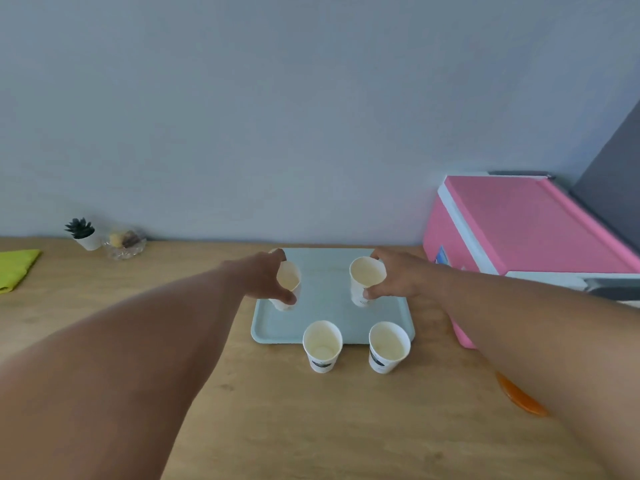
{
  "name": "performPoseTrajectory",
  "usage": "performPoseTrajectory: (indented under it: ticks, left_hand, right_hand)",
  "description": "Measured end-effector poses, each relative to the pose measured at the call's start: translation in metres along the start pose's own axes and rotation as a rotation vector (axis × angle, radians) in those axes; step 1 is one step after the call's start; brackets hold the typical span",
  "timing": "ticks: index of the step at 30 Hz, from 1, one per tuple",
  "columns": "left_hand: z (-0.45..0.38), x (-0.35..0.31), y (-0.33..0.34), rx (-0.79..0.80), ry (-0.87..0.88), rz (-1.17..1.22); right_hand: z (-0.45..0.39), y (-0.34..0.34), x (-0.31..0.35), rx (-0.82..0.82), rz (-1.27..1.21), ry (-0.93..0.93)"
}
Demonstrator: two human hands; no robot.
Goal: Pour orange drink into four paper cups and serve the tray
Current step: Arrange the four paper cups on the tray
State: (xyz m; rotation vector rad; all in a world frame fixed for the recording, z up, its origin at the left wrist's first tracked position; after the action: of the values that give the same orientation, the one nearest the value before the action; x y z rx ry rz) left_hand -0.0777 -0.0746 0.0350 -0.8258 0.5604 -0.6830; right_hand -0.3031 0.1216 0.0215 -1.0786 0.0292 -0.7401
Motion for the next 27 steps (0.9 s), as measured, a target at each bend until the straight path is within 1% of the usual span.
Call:
performPoseTrajectory:
  ticks: [3, 8, 15, 21, 27]
  left_hand:
    - [-0.028, 0.007, 0.001, 0.026, 0.063, 0.028]
    - [-0.068, 0.013, 0.003, 0.034, 0.103, 0.051]
    - [-0.099, 0.002, 0.002, 0.041, 0.134, 0.067]
    - [-0.116, -0.011, 0.003, 0.051, 0.137, 0.053]
    - [-0.128, -0.020, 0.012, 0.034, 0.165, 0.112]
  right_hand:
    - [-0.015, 0.002, -0.003, 0.012, -0.016, 0.041]
    - [-0.038, 0.006, -0.011, 0.002, -0.055, 0.086]
    - [-0.062, 0.011, -0.027, 0.046, -0.103, 0.067]
    - [-0.081, 0.009, -0.029, 0.068, -0.115, 0.024]
    - [-0.091, 0.016, -0.036, 0.098, -0.123, 0.029]
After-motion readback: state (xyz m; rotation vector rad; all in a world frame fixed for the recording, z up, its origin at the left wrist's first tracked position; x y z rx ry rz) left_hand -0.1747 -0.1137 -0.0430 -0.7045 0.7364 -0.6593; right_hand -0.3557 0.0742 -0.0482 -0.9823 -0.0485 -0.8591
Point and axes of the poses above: each hand's wrist, its own z-axis away from the middle knuckle, its own y-axis out of the palm, x = y × z, the point moved 2 cm from there along -z, towards the middle knuckle, and after that the axes turned 13 degrees about x, right-handed, at the moved point
